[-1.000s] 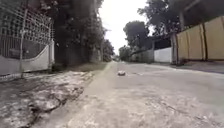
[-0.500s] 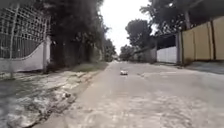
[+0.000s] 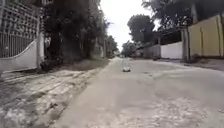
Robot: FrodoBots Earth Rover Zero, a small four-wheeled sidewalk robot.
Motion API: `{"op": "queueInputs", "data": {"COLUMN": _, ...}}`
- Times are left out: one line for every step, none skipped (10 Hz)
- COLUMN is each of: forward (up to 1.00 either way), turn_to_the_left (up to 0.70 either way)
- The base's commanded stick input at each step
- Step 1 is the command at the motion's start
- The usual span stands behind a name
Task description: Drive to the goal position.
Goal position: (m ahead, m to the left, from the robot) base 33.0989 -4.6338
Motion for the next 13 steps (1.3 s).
{"op": "queueInputs", "data": {"forward": 1.00, "turn_to_the_left": 0.00}}
{"op": "queueInputs", "data": {"forward": 1.00, "turn_to_the_left": 0.00}}
{"op": "queueInputs", "data": {"forward": 1.00, "turn_to_the_left": 0.00}}
{"op": "queueInputs", "data": {"forward": 1.00, "turn_to_the_left": 0.00}}
{"op": "queueInputs", "data": {"forward": 1.00, "turn_to_the_left": 0.00}}
{"op": "queueInputs", "data": {"forward": 1.00, "turn_to_the_left": 0.00}}
{"op": "queueInputs", "data": {"forward": 1.00, "turn_to_the_left": -0.22}}
{"op": "queueInputs", "data": {"forward": 1.00, "turn_to_the_left": -0.40}}
{"op": "queueInputs", "data": {"forward": 1.00, "turn_to_the_left": -0.30}}
{"op": "queueInputs", "data": {"forward": 1.00, "turn_to_the_left": 0.00}}
{"op": "queueInputs", "data": {"forward": 1.00, "turn_to_the_left": 0.00}}
{"op": "queueInputs", "data": {"forward": 1.00, "turn_to_the_left": 0.00}}
{"op": "queueInputs", "data": {"forward": 1.00, "turn_to_the_left": 0.00}}
